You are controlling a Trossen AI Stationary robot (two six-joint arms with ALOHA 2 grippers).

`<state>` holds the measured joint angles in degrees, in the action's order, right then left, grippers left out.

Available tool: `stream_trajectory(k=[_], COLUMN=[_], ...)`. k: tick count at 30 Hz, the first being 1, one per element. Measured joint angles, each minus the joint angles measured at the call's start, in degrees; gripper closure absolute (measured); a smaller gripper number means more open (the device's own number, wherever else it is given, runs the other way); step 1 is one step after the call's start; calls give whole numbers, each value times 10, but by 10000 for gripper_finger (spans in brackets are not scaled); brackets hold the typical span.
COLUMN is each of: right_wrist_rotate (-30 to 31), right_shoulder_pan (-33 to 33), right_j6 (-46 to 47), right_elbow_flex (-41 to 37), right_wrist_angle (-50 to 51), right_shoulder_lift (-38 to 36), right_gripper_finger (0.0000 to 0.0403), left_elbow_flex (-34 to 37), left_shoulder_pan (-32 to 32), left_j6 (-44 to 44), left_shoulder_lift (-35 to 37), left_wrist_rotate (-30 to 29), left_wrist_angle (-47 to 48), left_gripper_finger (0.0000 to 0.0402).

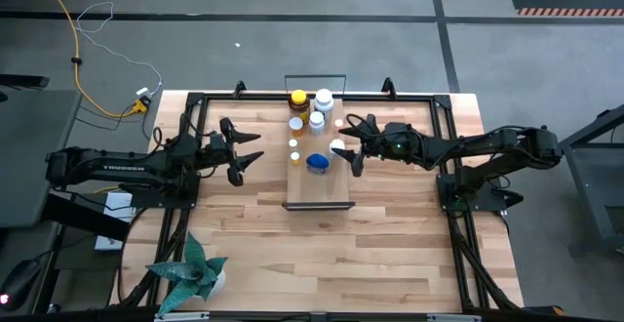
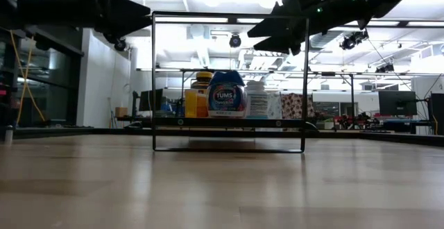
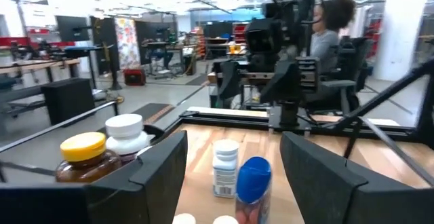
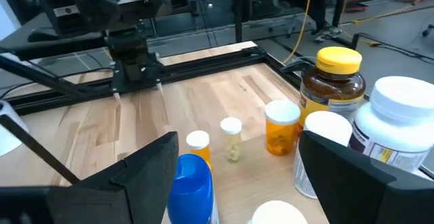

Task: Pick and place medicine bottles onto shelf by color
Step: Return to Home Position

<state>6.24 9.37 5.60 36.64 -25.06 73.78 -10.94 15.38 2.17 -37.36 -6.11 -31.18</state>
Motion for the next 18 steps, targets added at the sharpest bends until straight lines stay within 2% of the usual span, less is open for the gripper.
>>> stream_trajectory(k=[3,6,8,11,13,18], right_wrist_rotate=[1,1,1,1,1,1], right_shoulder_pan=[0,0,0,0,0,0], right_j6=[4,4,4,4,4,15], right_elbow_flex=[0,0,0,0,0,0], right_wrist_angle=[0,0,0,0,0,0], right_shoulder_lift=[0,0,0,0,0,0], right_gripper_finger=[105,105,105,105,105,105], left_elbow_flex=[0,0,0,0,0,0], left_shoulder_pan=[-2,-14,-32,-73,-100,-151], left_j6=[-7,-49,-74,-100,-105,-69], left_shoulder_lift=[0,0,0,5,14,61], left_wrist_rotate=[-22,-32,-26,-21,-43,-132], left_wrist_angle=[5,37,79,147,174,201], left_gripper_finger=[187,222,259,334,381,391])
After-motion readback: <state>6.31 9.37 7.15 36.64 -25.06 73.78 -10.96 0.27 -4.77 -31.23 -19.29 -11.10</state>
